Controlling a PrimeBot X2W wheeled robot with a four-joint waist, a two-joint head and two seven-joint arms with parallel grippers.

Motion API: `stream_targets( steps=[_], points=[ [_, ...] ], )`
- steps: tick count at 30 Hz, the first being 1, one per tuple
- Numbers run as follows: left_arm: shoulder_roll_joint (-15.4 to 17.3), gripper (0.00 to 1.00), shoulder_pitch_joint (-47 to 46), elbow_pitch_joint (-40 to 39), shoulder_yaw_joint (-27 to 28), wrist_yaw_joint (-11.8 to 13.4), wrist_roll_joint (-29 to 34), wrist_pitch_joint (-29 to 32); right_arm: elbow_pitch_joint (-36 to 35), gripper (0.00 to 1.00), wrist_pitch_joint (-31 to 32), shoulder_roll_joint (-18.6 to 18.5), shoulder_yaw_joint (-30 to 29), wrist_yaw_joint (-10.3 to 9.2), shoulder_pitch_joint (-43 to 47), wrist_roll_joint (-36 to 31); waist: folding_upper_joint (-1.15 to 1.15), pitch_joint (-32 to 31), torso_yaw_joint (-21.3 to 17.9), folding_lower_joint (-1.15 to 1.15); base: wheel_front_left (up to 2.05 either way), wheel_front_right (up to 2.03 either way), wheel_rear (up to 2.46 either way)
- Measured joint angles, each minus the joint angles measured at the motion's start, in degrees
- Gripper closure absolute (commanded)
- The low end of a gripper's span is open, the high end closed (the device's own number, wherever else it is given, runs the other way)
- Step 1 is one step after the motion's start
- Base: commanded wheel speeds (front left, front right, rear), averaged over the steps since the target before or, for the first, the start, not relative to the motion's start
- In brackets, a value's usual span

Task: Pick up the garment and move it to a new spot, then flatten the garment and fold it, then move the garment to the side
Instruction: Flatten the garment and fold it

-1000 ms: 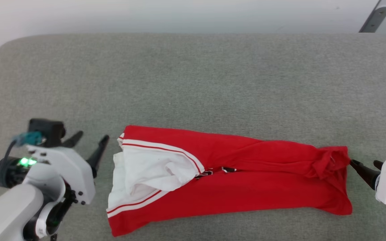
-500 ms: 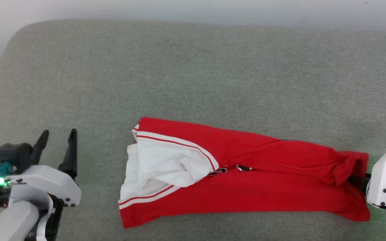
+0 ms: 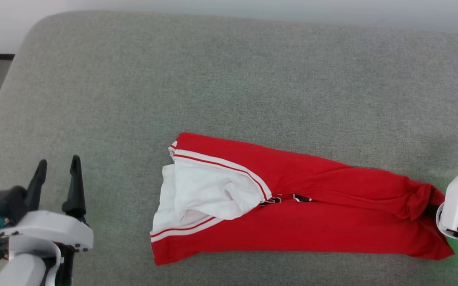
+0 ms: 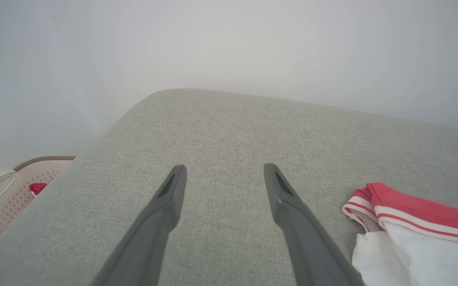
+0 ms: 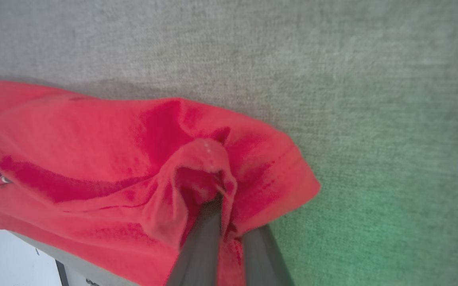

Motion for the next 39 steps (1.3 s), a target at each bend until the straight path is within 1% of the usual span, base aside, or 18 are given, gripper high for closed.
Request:
stream_targets(
  steps=[4,8,12,18,19,20,26,29,32,36,39],
  points=[
    [-2.72,0.00,1.86,0.13,2.88,-1.63,2.88,-0.14,0.26,1.00,-0.36,-0.13,-0.98,0.01,-1.01,-0.07,0.00,0.16,-0.06,0.00,0.00,0.00,0.00],
    [-4.52,0.00,2.74,0.10,5.34,-3.54,5.36,-0.14,0.76,1.00,-1.57,-0.91,-1.86,0.03,-2.24,-0.36,0.00,0.12,-0.32,0.00,0.00,0.00,0.00],
    [-6.17,0.00,3.21,-0.05,7.45,-5.17,7.65,-0.14,2.13,1.00,-3.04,-3.46,-3.80,0.02,-3.24,-1.74,0.00,-0.17,-0.58,0.00,0.00,0.00,0.00],
    [-7.57,0.00,4.33,0.24,10.28,-7.33,10.94,-0.14,5.27,1.00,-4.87,-7.36,-6.44,0.01,-4.18,-4.71,0.00,-0.77,-1.14,0.00,0.00,0.00,0.00],
    [-7.57,0.00,4.33,0.24,10.28,-7.33,10.94,-0.14,5.27,1.00,-4.87,-7.36,-6.44,0.01,-4.18,-4.71,0.00,-0.77,-1.14,0.00,0.00,0.00,0.00],
    [-8.00,0.00,4.56,0.52,11.20,-8.14,11.59,-0.14,6.58,1.00,-5.61,-8.62,-7.17,0.01,-4.56,-5.89,0.00,-0.91,-1.37,0.00,0.00,0.00,0.00],
    [-9.49,0.00,4.98,1.62,13.24,-10.15,13.96,-0.14,10.11,1.00,-7.09,-11.80,-7.79,0.01,-4.81,-9.36,0.00,-1.42,-1.98,0.00,0.00,0.00,0.00],
    [-10.02,0.00,5.23,1.80,13.86,-11.11,15.68,-0.14,10.79,1.00,-7.27,-11.77,-7.66,0.01,-5.80,-8.86,0.00,-1.79,-2.31,0.00,0.00,0.00,0.00],
    [-10.79,0.00,5.63,2.19,14.73,-11.84,17.03,-0.14,9.53,1.00,-6.76,-11.38,-6.34,0.01,-6.08,-6.43,0.00,-2.28,-2.62,0.00,0.00,0.00,0.00],
    [-11.83,0.00,6.60,2.68,15.63,-13.17,18.16,-0.14,4.63,1.00,-5.03,-10.45,-4.16,0.01,-5.47,-1.91,0.00,-3.18,-2.90,0.00,0.00,0.00,0.00],
    [-12.34,0.00,7.00,3.11,16.19,-14.50,18.92,-0.14,0.46,1.00,-3.28,-8.67,-2.82,0.00,-4.36,1.07,0.00,-3.94,-3.02,0.00,0.00,0.00,0.00]
  ],
)
